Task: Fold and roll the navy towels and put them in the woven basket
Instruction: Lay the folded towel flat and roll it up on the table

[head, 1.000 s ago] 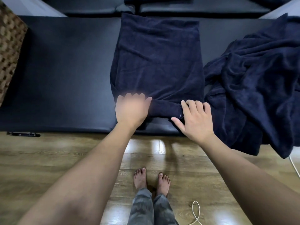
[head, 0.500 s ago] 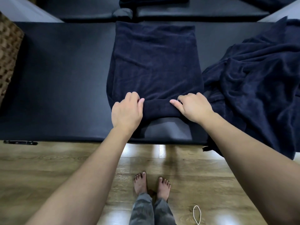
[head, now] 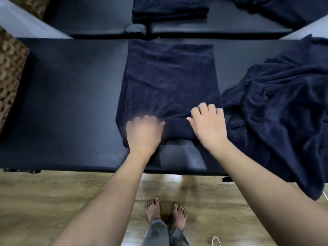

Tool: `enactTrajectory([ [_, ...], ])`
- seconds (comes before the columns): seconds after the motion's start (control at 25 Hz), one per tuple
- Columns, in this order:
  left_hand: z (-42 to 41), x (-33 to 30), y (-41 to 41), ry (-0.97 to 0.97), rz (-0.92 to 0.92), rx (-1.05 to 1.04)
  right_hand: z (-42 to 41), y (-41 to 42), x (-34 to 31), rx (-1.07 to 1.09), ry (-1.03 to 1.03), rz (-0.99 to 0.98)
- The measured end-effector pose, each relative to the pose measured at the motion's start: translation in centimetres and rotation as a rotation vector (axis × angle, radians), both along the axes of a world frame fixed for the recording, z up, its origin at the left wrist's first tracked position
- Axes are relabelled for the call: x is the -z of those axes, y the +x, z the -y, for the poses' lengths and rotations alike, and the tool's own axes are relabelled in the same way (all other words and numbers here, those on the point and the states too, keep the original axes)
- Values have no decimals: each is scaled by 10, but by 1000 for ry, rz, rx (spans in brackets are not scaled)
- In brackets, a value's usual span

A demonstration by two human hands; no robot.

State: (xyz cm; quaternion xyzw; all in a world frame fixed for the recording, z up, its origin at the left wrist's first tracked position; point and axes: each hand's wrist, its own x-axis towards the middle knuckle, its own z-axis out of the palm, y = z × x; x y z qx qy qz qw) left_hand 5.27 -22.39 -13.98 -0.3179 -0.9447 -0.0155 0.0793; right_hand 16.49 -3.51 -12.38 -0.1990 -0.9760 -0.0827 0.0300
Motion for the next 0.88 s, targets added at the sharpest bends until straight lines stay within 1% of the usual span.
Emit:
enactTrajectory([
  [0.08,-7,-4,-8,-19,58,-38,6,-1,6,-48,28,-136],
  [0.12,-10,-6,-12,-35,87,-39,10,5,10,-57,12,-156],
  [0.2,-16,-9,-20,-80,131,-39,16,17,21,-66,-14,-147],
  [0.32,-23,-14,-37,-160,258,-1,14,15,25,-56,-23,-104],
  [0.44,-27,-21,-49,-150,358,3,0,-7,19,-58,-23,-79],
  [0.52,-24,-22,-46,-84,326,21,-10,-20,14,-65,-56,-57],
  [0.6,-13,-16,-34,10,191,108,-16,-27,9,-69,-115,3],
  [0.64,-8,-11,-26,26,139,155,-18,-32,6,-72,-140,49],
  [0.72,0,-2,-13,20,94,210,-26,-46,-1,-56,-254,167],
  [0.8,0,-1,-12,-10,88,215,-34,-56,-6,12,-396,231],
  [0.84,-3,-2,-17,-38,100,214,-35,-56,-6,40,-443,219],
  [0.88,-8,-4,-26,-73,120,218,-35,-54,-6,39,-440,171],
])
